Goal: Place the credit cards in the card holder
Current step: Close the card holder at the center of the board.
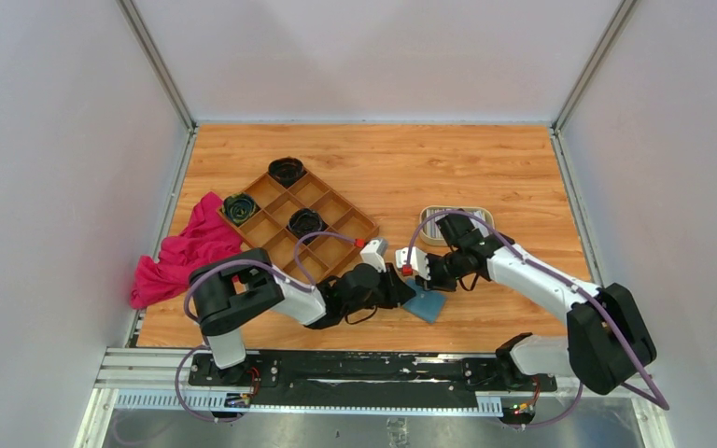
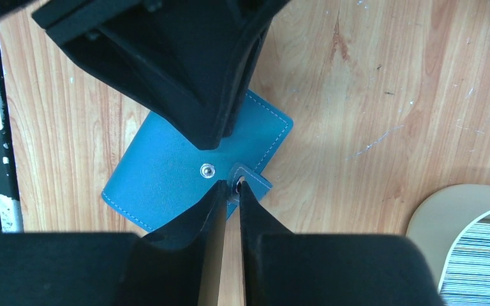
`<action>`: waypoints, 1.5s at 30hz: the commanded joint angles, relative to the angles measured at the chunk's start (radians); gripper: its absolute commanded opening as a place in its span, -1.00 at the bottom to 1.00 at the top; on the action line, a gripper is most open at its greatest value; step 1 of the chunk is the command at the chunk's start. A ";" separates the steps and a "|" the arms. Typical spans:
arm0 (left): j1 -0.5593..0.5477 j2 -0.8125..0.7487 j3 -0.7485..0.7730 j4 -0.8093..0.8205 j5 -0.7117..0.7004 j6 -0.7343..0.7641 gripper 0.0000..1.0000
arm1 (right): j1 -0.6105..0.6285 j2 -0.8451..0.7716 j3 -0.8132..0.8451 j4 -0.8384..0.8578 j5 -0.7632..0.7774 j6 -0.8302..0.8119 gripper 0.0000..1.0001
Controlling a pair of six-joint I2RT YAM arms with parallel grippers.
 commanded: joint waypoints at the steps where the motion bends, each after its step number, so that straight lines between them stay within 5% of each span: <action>1: 0.000 0.024 0.026 -0.047 -0.040 0.038 -0.73 | 0.008 -0.028 -0.014 -0.035 -0.008 0.002 -0.67; 19: 0.000 0.065 0.039 -0.055 -0.045 0.032 -0.76 | 0.007 0.030 0.019 -0.058 0.021 0.060 -0.83; 28: 0.000 0.076 0.041 -0.055 -0.043 0.027 -0.77 | 0.007 -0.016 0.016 -0.064 -0.005 0.060 -0.25; 45: 0.000 0.085 0.046 -0.055 -0.040 0.023 -0.78 | 0.068 0.008 0.007 0.016 0.069 0.101 -0.27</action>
